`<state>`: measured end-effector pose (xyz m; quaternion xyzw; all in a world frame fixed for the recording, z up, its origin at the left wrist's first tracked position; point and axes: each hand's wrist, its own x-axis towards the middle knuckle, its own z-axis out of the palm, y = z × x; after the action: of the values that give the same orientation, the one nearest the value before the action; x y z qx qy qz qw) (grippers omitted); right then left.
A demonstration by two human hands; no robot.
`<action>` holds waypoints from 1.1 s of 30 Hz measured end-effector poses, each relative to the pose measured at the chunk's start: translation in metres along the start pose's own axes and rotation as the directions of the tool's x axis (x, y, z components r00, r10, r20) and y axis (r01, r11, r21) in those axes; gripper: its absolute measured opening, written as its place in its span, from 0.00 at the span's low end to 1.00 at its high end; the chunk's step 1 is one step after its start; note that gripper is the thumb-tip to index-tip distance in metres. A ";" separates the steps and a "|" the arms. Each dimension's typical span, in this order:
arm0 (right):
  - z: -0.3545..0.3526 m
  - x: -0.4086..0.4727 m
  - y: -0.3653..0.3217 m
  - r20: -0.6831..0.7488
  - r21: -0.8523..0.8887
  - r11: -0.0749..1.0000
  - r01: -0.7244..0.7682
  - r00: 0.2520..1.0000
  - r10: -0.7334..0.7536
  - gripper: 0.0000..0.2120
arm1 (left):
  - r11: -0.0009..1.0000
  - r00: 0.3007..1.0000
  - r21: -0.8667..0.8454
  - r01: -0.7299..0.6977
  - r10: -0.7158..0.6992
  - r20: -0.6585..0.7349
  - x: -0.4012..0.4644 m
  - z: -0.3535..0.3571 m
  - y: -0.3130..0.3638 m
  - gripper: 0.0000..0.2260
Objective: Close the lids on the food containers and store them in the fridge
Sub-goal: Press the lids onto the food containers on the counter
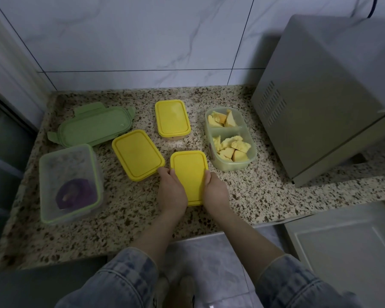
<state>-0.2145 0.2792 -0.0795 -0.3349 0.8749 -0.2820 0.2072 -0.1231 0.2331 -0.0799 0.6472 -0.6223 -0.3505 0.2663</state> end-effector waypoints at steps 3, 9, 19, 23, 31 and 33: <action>-0.007 -0.002 -0.001 -0.028 -0.082 0.996 0.035 0.999 -0.037 0.18 | 1.000 1.000 0.006 0.004 -0.004 -0.025 0.000 -0.003 -0.001 0.12; -0.018 0.001 -0.012 -0.176 -0.235 0.899 0.370 0.893 -0.413 0.11 | 0.909 0.932 0.299 -0.289 0.339 -0.130 0.003 -0.010 0.007 0.11; -0.011 0.029 -0.008 0.154 -0.542 0.697 0.470 0.871 -0.467 0.26 | 0.641 0.854 0.578 -0.506 0.465 0.233 0.035 -0.003 -0.003 0.22; -0.008 0.029 -0.006 0.146 -0.563 0.686 0.461 0.872 -0.467 0.27 | 0.653 0.862 0.575 -0.493 0.457 0.220 0.034 0.001 -0.003 0.22; -0.005 0.028 -0.004 0.107 -0.532 0.711 0.459 0.870 -0.482 0.26 | 0.680 0.864 0.543 -0.493 0.455 0.215 0.034 0.003 -0.004 0.22; -0.005 0.028 -0.004 0.105 -0.530 0.712 0.461 0.869 -0.484 0.25 | 0.679 0.862 0.539 -0.498 0.455 0.223 0.035 0.004 -0.004 0.22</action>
<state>-0.2342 0.2585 -0.0781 -0.5856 0.8071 -0.0752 0.0073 -0.1246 0.1989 -0.0893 0.4995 -0.8543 -0.0850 0.1158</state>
